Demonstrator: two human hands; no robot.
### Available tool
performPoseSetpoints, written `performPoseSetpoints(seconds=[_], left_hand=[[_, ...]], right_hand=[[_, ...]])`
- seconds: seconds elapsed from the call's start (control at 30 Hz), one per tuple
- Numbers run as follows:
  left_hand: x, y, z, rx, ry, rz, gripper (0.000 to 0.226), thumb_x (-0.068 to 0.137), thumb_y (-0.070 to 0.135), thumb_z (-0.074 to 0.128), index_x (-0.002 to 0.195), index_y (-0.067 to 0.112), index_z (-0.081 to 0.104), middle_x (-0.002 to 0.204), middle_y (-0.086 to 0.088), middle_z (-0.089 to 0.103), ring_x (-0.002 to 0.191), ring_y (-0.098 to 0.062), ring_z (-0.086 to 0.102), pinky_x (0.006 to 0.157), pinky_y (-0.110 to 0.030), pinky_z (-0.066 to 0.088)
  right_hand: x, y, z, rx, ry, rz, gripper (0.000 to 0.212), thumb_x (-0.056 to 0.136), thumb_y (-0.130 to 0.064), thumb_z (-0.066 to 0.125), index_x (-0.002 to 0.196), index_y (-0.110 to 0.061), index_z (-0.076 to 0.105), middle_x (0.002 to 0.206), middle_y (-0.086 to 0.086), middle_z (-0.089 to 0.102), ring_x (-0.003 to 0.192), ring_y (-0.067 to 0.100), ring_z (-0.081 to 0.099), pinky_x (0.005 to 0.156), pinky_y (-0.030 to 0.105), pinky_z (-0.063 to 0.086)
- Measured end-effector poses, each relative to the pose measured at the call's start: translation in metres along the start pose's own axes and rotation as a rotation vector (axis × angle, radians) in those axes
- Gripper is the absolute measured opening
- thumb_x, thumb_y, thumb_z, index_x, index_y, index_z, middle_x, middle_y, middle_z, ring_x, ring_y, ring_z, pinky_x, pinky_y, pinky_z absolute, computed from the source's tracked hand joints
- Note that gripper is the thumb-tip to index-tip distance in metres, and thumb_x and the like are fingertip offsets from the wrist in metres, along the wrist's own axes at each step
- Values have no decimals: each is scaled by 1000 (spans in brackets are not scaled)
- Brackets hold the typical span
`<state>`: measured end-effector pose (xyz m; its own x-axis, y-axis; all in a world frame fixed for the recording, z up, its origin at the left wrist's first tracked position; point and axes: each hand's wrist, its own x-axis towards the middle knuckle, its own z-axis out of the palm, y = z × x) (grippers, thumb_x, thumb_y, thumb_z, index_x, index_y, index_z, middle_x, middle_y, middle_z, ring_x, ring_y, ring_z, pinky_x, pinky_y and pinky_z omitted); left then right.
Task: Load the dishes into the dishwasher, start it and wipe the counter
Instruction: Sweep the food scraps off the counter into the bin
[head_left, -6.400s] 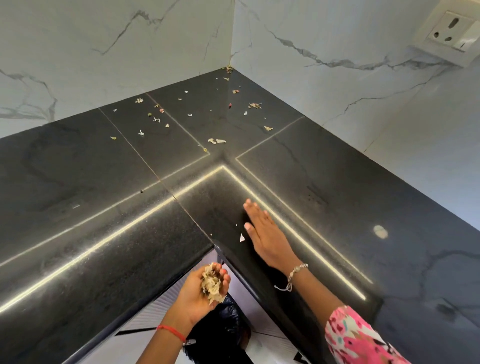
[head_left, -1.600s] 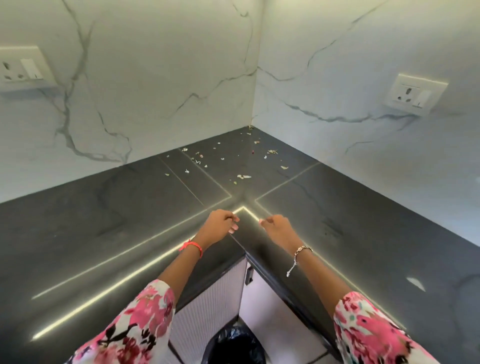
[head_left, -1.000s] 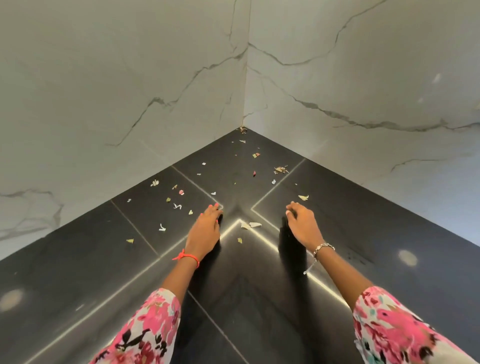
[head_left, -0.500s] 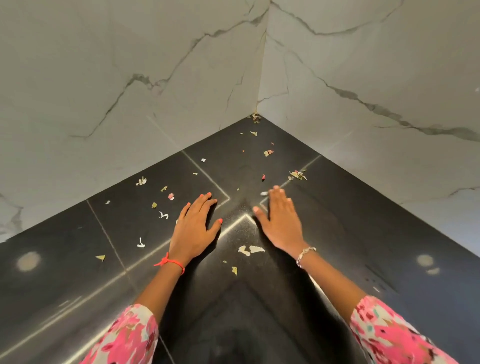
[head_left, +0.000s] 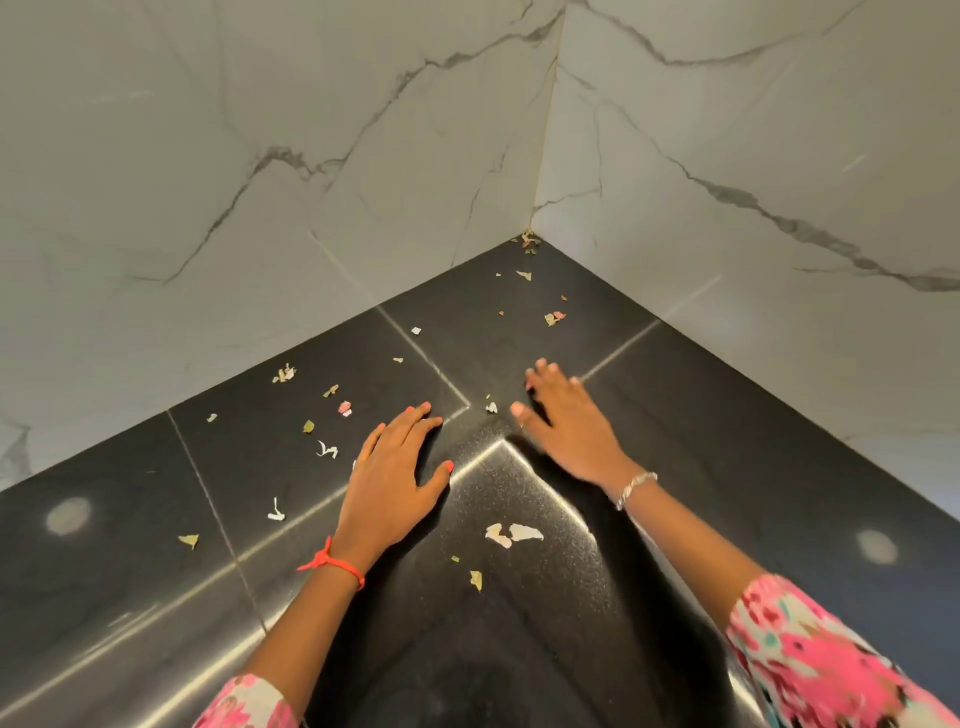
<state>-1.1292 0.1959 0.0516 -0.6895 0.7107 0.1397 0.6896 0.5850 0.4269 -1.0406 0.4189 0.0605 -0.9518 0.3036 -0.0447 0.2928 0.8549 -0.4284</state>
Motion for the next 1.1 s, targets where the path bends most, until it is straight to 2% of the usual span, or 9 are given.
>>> performPoseSetpoints(seconds=[0.13, 0.23, 0.33, 0.43, 0.5, 0.67, 0.83, 1.03, 1.1], left_hand=[[24, 5, -9, -90, 62, 27, 50, 76, 41, 49, 116, 14, 60, 132, 2, 51, 126, -15, 44, 107, -25, 25], [69, 8, -15, -124, 109, 70, 35, 80, 29, 57, 110, 11, 62, 128, -2, 53, 127, -17, 42, 113, -27, 13], [125, -4, -8, -171, 26, 67, 34, 86, 22, 60, 117, 10, 58, 139, -3, 44, 137, -17, 29, 115, -29, 5], [175, -16, -1, -143, -89, 23, 44, 87, 29, 60, 126, 9, 52, 146, -5, 37, 141, -18, 21, 118, -37, 12], [194, -22, 4, -137, -113, -4, 49, 87, 33, 60, 128, 9, 49, 144, -6, 39, 136, -21, 31, 113, -33, 21], [196, -32, 17, -72, 24, 42, 59, 74, 56, 46, 120, 19, 51, 131, 2, 47, 120, -17, 45, 101, -28, 32], [197, -34, 22, -55, 89, 79, 46, 82, 45, 59, 122, 23, 48, 134, 8, 44, 123, -12, 42, 104, -28, 31], [196, -34, 23, -54, 98, 79, 49, 81, 48, 54, 123, 24, 47, 134, 9, 43, 123, -11, 41, 104, -27, 30], [196, -34, 23, -52, 92, 73, 52, 78, 52, 49, 122, 24, 47, 133, 9, 43, 122, -10, 41, 104, -27, 31]], right_hand=[[2, -14, -17, 436, -37, -51, 58, 95, -50, 32, 148, -27, 20, 155, -16, 9, 139, -4, 5, 112, 25, 7], [37, 1, -39, 388, 64, 3, 56, 97, -46, 35, 148, -26, 22, 156, -14, 9, 141, 3, 8, 108, 25, 8], [85, 26, -52, 340, 68, 42, 61, 96, -48, 37, 149, -24, 19, 157, -9, 9, 144, 10, 10, 116, 37, 13], [131, 43, -52, 300, 86, 72, 63, 94, -49, 40, 149, -23, 19, 157, -8, 8, 145, 13, 9, 116, 39, 17], [160, 53, -48, 279, 92, 88, 64, 94, -50, 41, 149, -23, 19, 158, -7, 6, 145, 13, 7, 116, 39, 15], [221, 74, -43, 171, 139, 83, 67, 95, -45, 42, 149, -14, 16, 158, 3, 7, 145, 18, 8, 117, 36, 12], [262, 77, -49, 98, 206, 35, 61, 94, -42, 46, 141, -4, 32, 147, 12, 33, 135, 27, 31, 112, 39, 28], [280, 73, -36, 87, 238, 17, 55, 90, -42, 53, 130, -5, 44, 130, 9, 43, 120, 24, 43, 104, 38, 38], [276, 71, -38, 241, 313, -11, 39, 90, -32, 57, 116, -4, 56, 115, 10, 55, 105, 21, 52, 92, 31, 44]])
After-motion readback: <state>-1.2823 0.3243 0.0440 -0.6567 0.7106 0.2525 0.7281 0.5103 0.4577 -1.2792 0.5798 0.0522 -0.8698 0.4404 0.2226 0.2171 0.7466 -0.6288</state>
